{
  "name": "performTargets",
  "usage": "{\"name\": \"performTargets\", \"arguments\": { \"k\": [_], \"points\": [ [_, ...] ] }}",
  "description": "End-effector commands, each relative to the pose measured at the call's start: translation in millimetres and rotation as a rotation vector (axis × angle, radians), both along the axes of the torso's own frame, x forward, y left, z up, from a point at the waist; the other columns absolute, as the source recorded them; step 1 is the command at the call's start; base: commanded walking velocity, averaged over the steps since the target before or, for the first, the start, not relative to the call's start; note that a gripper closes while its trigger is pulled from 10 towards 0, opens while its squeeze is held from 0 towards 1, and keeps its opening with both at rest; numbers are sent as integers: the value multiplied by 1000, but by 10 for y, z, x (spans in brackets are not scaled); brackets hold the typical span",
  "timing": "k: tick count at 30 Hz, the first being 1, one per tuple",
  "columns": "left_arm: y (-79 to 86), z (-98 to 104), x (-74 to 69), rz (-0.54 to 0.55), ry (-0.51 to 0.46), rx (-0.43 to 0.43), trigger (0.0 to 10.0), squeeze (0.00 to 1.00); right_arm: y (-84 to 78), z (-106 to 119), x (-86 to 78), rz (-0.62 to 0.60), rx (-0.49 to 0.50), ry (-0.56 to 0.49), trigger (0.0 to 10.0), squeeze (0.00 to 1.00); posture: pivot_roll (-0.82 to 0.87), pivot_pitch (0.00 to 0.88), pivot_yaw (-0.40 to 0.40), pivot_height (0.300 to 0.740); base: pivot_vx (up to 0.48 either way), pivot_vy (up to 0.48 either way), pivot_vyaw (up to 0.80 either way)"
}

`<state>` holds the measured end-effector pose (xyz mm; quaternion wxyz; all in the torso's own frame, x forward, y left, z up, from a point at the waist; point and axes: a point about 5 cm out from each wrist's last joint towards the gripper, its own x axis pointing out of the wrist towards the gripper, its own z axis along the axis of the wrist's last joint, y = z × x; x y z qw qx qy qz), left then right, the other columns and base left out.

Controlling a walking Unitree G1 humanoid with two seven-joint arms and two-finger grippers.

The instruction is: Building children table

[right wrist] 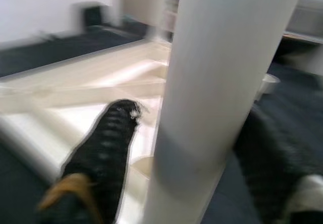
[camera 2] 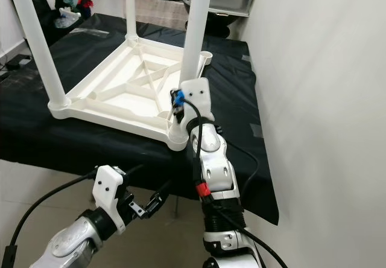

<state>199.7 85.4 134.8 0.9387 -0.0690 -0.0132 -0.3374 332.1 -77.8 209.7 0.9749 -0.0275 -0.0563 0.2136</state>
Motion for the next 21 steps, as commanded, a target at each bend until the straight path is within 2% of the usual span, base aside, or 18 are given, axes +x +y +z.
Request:
{"name": "performTargets", "arguments": {
  "k": [1,2,3,4,5,7,11,12,13,17,18,20,21],
  "points": [
    [-2,51,-67,-7,-17,5,10000,0,57,39,-83,190,38,-36,10000,1000,-16,118,-139,740,0,0,0],
    [7,70,-99,-11,-21,2,10000,0,-16,60,-89,253,37,-58,10000,1000,-12,126,-135,740,0,0,0],
    [7,70,-99,-11,-21,2,10000,0,-16,60,-89,253,37,-58,10000,1000,-12,126,-135,740,0,0,0],
    [14,99,-145,-16,-27,3,10000,0,-143,85,-63,314,3,-73,10000,1000,0,161,-121,740,0,0,0],
    [14,99,-145,-16,-27,3,10000,0,-143,85,-63,314,3,-73,10000,1000,0,161,-121,740,0,0,0],
    [31,157,-238,-19,-41,11,10000,0,-438,213,50,454,-51,-73,10000,1000,22,205,-102,740,0,0,0],
    [31,157,-238,-19,-41,11,10000,0,-438,213,50,454,-51,-73,10000,1000,22,205,-102,740,0,0,0],
    [56,203,-328,-18,-45,20,10000,0,-695,502,224,582,-32,-73,10000,1000,57,250,-84,740,0,0,0],
    [60,218,-363,-18,-44,23,10000,0,-752,625,286,615,-24,-84,10000,1000,62,258,-82,740,0,0,0],
    [54,233,-403,-18,-41,26,10000,0,-766,748,342,671,-27,-95,10000,1000,72,266,-82,740,0,0,0],
    [45,248,-432,-19,-39,26,10000,0,-746,794,347,722,-42,-97,10000,1000,96,285,-79,740,0,0,0],
    [45,248,-432,-19,-39,26,10000,0,-746,794,347,722,-42,-97,10000,1000,96,285,-79,740,0,0,0],
    [35,265,-468,-21,-36,26,10000,0,-727,835,320,830,-54,-87,10000,1000,106,294,-79,740,0,0,0]
  ]
}}
